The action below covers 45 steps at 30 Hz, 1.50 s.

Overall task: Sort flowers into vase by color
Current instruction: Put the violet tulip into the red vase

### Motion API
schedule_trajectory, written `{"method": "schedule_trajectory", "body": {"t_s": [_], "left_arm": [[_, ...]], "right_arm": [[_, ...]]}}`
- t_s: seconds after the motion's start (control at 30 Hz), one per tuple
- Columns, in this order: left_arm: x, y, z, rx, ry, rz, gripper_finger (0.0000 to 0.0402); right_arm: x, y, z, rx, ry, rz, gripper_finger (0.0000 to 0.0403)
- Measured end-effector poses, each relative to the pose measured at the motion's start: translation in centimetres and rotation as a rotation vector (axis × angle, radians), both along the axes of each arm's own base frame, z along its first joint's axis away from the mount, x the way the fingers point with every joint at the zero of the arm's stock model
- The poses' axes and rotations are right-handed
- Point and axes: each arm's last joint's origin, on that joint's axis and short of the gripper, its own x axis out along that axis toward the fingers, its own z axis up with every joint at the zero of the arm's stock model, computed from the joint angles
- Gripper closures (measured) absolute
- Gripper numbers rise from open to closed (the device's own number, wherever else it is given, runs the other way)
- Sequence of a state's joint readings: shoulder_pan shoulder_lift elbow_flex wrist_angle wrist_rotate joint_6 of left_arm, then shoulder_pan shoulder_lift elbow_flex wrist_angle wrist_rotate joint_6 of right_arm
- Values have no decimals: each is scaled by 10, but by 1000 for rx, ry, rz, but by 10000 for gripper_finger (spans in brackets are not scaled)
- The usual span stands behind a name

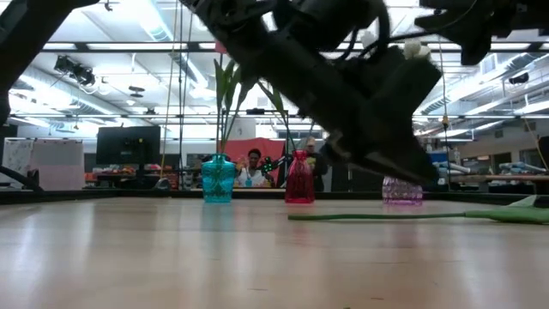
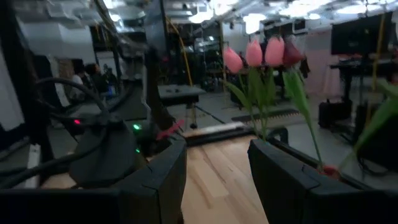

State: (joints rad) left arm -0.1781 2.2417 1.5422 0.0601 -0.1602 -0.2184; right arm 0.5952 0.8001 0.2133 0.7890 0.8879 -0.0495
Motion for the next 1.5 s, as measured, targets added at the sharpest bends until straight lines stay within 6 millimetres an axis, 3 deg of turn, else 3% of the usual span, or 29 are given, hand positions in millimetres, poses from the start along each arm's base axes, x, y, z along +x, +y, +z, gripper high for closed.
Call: {"method": "schedule_trajectory", "body": {"t_s": [0.27, 0.4, 0.77, 0.87, 1.03, 1.23, 1.5], "left_arm": [[27, -3, 0, 56, 106, -36, 270], [39, 0, -4, 50, 146, -44, 270], [44, 4, -13, 73, 156, -61, 271], [45, 3, -18, 111, 155, -91, 287], [43, 3, -20, 174, 201, -144, 383], [32, 8, -5, 263, 285, -137, 393], [0, 19, 10, 387, 425, -42, 399]], "right_arm": [[-14, 19, 12, -114, -71, 148, 218], [-18, 23, 13, -153, -60, 142, 218], [-18, 20, 11, -148, -20, 47, 218], [-18, 20, 11, -149, -22, 49, 218], [-18, 22, 11, -179, -34, 106, 218], [-21, 26, 11, -190, -33, 128, 218], [-23, 27, 12, -221, -28, 120, 218]]}}
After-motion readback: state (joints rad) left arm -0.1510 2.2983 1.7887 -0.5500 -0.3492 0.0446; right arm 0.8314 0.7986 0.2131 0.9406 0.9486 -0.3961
